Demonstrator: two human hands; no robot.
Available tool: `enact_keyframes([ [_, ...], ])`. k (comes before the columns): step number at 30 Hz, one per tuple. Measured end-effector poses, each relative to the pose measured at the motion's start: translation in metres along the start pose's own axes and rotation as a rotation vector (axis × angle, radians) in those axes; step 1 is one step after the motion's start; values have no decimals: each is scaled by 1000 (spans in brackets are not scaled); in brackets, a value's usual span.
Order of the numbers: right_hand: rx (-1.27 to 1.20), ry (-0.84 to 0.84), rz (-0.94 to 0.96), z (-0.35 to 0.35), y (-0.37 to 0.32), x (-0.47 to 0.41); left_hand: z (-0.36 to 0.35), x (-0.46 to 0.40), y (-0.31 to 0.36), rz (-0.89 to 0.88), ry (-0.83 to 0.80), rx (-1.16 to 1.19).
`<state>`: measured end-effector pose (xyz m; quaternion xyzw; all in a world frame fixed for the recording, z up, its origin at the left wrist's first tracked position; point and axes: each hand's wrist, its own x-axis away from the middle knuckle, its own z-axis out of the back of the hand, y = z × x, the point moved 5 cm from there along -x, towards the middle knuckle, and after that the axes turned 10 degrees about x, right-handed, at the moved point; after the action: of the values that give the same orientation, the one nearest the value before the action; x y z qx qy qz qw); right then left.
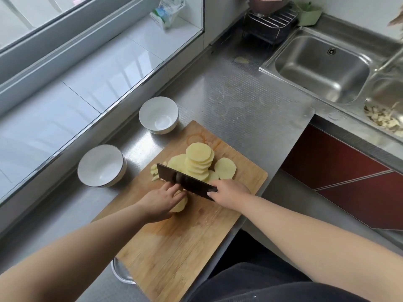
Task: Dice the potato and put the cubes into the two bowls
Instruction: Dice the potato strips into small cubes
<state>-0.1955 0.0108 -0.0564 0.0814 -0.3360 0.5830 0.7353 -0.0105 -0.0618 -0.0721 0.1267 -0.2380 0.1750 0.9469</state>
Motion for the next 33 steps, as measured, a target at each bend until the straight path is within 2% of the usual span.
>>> enact_keyframes([
  [8, -41, 6, 13, 0, -3, 5, -8, -2, 2, 32, 29, 59],
  [12, -4, 49, 38, 0, -9, 9, -2, 7, 4, -24, 152, -27],
  [14, 30, 71, 48, 1, -13, 11, 0, 11, 9, -34, 264, 6],
  [20, 106, 115, 65, 2, -25, 23, -18, 9, 14, 210, 390, 261],
  [33, 144, 110, 74, 4, -38, 29, -22, 9, 8, 386, 566, 436],
])
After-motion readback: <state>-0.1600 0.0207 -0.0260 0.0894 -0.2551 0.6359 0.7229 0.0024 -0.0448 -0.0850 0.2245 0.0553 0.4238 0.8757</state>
